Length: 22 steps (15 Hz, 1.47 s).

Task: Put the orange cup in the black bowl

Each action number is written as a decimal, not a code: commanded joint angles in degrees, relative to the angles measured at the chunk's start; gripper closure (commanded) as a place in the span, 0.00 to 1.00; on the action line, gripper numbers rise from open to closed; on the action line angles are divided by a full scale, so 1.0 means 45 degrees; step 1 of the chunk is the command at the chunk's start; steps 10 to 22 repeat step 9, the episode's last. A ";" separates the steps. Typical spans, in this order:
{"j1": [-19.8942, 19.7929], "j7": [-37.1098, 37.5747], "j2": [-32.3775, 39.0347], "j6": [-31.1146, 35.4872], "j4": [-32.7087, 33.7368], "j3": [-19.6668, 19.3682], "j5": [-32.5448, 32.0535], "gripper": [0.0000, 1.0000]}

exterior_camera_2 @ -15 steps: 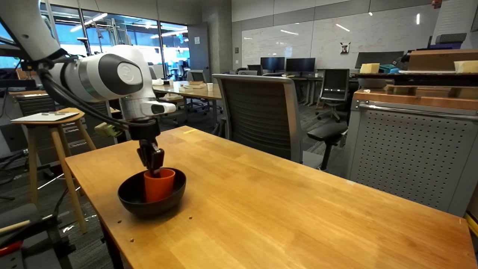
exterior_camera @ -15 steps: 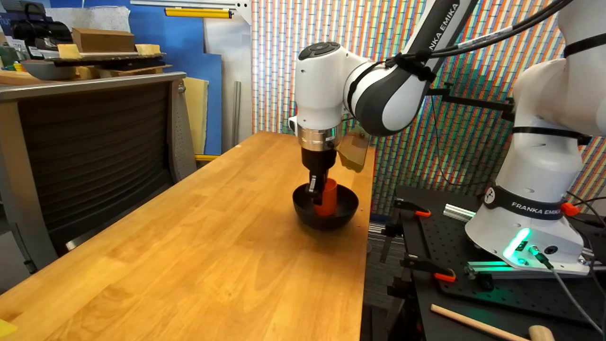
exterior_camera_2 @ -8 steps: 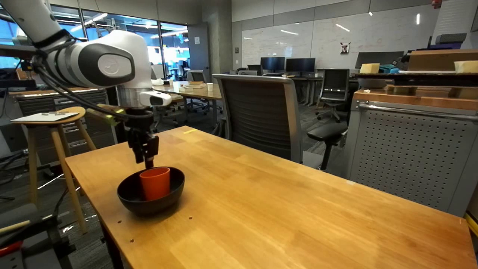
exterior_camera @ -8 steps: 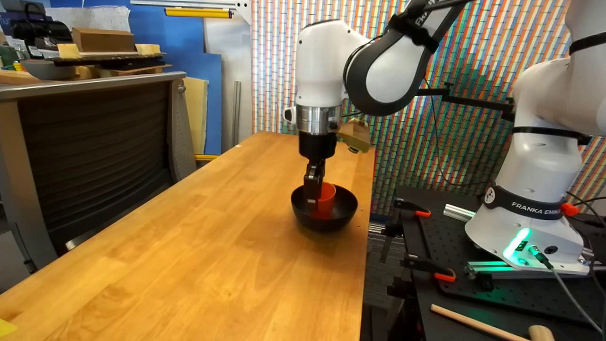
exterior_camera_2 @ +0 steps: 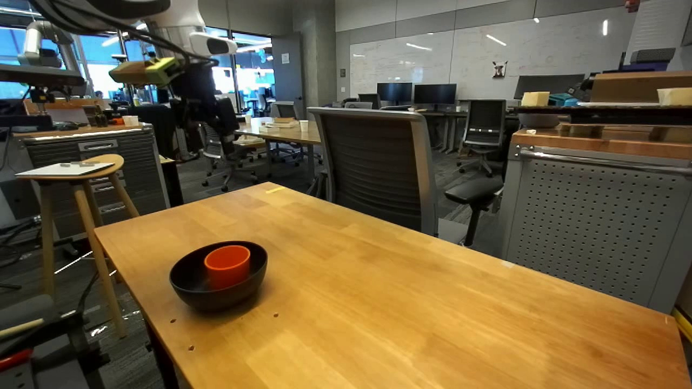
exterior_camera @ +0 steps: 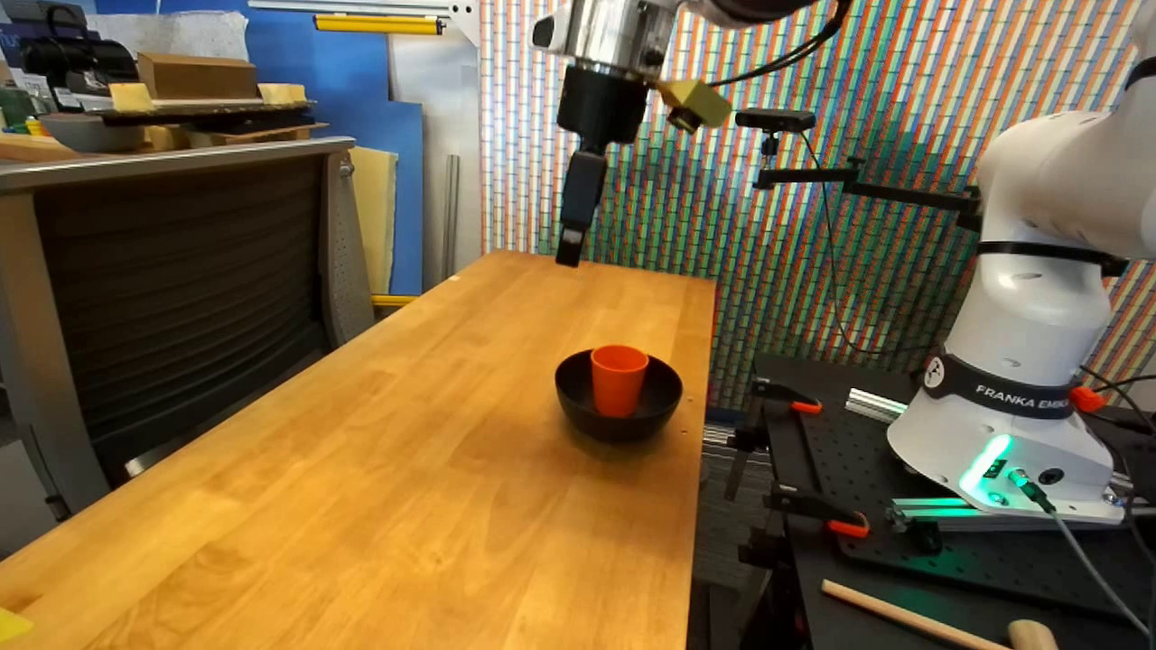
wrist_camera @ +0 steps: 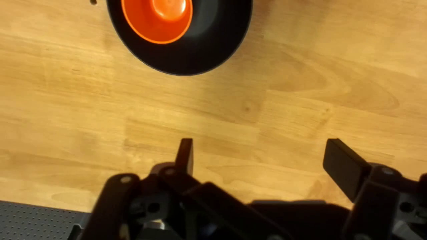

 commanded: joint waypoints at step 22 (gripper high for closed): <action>-0.0137 -0.0159 -0.1580 -0.2986 0.0421 -0.0467 -0.0316 0.00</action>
